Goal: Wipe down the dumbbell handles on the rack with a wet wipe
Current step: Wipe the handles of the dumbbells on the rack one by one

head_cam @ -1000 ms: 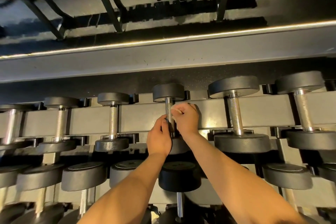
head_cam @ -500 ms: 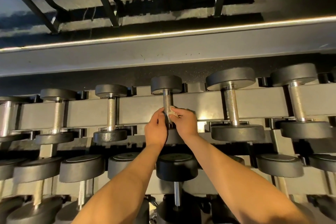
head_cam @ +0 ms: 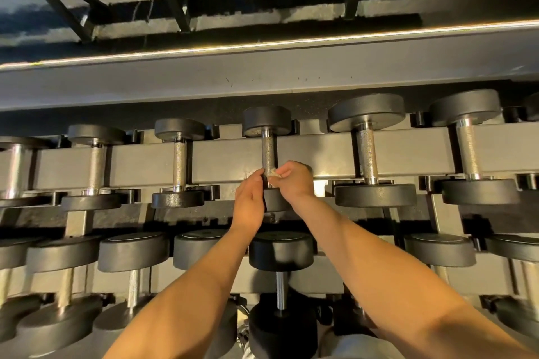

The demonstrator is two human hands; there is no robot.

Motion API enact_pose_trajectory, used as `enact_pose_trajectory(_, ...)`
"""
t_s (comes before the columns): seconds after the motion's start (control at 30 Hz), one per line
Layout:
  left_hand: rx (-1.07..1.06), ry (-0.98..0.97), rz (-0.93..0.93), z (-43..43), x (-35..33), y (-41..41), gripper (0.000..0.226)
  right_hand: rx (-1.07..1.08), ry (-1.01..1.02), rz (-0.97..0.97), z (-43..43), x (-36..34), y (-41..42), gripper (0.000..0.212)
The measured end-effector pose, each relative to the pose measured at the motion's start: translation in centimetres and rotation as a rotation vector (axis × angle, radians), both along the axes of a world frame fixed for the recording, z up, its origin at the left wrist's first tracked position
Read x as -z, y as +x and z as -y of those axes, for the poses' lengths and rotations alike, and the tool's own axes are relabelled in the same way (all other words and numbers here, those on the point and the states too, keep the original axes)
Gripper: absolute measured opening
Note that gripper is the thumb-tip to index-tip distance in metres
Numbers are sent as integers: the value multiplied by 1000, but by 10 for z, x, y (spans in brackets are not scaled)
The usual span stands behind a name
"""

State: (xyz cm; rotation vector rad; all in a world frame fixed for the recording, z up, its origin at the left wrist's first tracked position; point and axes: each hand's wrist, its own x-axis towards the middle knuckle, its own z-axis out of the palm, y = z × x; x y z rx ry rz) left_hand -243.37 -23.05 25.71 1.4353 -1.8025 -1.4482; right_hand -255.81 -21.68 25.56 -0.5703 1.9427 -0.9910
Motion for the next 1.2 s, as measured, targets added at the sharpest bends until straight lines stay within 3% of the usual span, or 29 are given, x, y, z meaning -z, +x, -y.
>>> enact_pose_trajectory(0.13,-124,128,-16,-1,-3,7,38,-48,36,-48,-1,-7,-4,13)
enact_pose_trajectory(0.33,-185,52,-56,7,-10,8,29,120,-260,52,2,-19,9,15)
enact_pose_trajectory(0.53,-132,5,-60,34,-17,-17,22,121,-243,80,4,-10,18,25)
enact_pose_trajectory(0.67,-276,-75,-40,63,-10,-28,21,186,-202,-77,9,6,22,25)
enact_pose_trajectory(0.8,-186,-71,0,82,-2,-42,27,169,-152,-190,13,9,25,22)
enact_pose_trajectory(1.07,-161,-49,85,46,-1,-25,18,157,-167,-202,12,13,21,20)
enact_pose_trajectory(1.2,-124,-12,189,33,-9,-17,31,162,-171,-158,11,12,22,21)
